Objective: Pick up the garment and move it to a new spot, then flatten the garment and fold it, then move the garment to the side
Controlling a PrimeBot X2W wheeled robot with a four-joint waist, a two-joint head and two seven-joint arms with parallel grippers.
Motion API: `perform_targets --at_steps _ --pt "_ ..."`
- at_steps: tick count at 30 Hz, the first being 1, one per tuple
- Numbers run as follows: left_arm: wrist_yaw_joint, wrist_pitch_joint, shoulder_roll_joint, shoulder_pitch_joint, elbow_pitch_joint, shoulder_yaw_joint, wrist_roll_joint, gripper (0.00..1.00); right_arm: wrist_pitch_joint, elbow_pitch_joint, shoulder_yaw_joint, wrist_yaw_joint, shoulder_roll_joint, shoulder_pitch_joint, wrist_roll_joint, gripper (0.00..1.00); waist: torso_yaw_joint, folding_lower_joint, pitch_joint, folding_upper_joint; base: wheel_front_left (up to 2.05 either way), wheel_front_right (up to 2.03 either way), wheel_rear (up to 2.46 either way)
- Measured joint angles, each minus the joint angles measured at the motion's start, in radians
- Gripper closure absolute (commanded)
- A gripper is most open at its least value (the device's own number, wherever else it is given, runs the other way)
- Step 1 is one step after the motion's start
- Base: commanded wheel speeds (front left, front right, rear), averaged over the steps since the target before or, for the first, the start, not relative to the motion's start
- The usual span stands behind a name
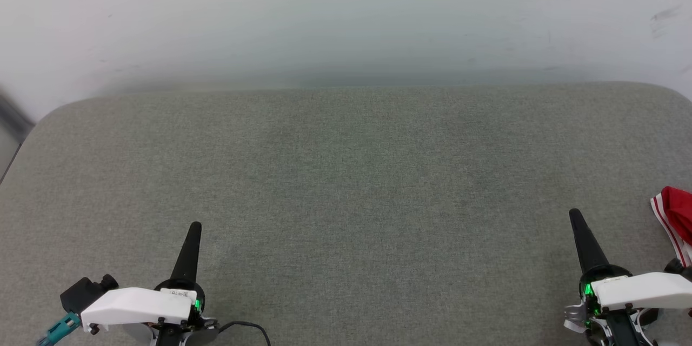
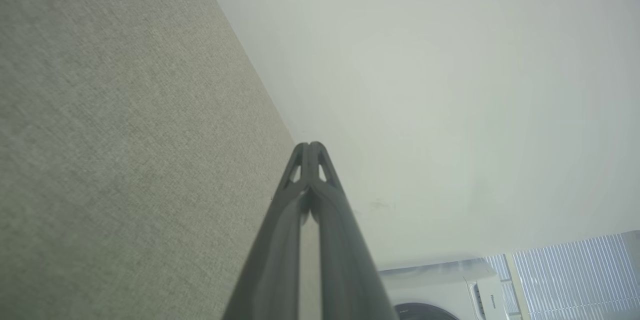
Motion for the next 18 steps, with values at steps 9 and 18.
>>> perform_targets --at_steps 9,18 --pt "0.0 0.02 -0.002 -0.013 0.01 0.01 -0.073 1.0 0.017 0.007 -0.003 0.0 0.0 -0.005 0.081 1.0 -0.003 0.0 -0.002 0.0 0.0 0.0 0.0" --pt "0.0 0.041 -0.003 -0.02 0.02 0.019 -0.141 1.0 0.03 0.012 -0.005 0.0 0.0 -0.01 0.155 1.0 -0.005 -0.0001 -0.005 0.0 0.0 0.0 0.0"
